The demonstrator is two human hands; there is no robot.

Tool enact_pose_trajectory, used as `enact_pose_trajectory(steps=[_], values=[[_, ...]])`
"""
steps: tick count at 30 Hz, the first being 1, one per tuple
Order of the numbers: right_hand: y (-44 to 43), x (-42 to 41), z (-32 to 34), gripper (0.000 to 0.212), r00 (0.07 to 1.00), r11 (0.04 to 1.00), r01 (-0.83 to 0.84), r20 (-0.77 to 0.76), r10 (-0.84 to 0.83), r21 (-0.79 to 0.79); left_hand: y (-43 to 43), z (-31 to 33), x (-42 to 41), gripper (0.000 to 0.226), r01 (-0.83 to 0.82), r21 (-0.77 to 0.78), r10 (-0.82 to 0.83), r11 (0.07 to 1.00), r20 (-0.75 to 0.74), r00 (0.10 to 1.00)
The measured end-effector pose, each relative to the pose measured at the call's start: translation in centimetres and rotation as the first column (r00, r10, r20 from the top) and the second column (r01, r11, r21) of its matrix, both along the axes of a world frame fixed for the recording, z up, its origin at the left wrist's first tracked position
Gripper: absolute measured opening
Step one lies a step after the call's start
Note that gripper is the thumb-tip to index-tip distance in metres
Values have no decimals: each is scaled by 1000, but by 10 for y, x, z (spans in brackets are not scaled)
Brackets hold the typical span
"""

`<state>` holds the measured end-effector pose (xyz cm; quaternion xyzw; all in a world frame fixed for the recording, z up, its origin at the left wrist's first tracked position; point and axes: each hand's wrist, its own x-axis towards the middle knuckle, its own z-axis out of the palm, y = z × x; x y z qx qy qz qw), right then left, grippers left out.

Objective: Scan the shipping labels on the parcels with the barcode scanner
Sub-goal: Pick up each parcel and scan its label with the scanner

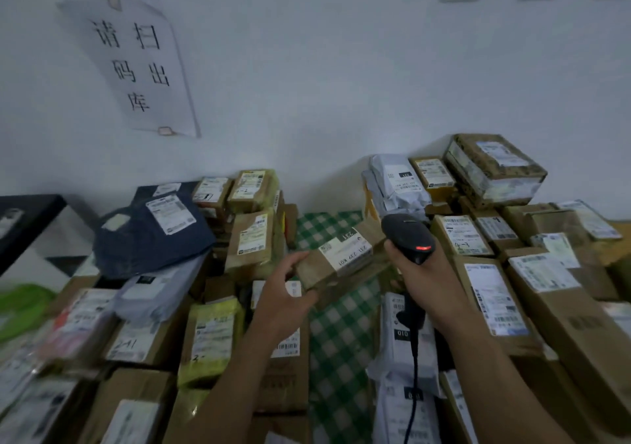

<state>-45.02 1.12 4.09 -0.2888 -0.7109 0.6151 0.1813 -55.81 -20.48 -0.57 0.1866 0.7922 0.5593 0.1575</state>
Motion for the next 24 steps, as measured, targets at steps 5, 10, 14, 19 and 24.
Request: enact_pose_trajectory(steps=[5,10,14,19,24], values=[[-18,28,12,47,998,999,-42,-39,43,8,-16,10,33,56,32,32,-30,999,-49,998],[-27,43,20,60,996,995,-87,-8,87,39,-23,10,45,39,96,-60,-105,994,-159,982],[-31,52,23,41,993,991,-121,-12,121,56,-27,11,39,34,16,17,-14,1000,-104,994],[-39,58,29,43,966,964,-256,64,252,77,-23,10,18,33,-33,-62,24,998,-145,989],[-48,53,25,37,934,922,-346,159,321,170,-22,5,0,34,-68,-121,51,990,-139,989]])
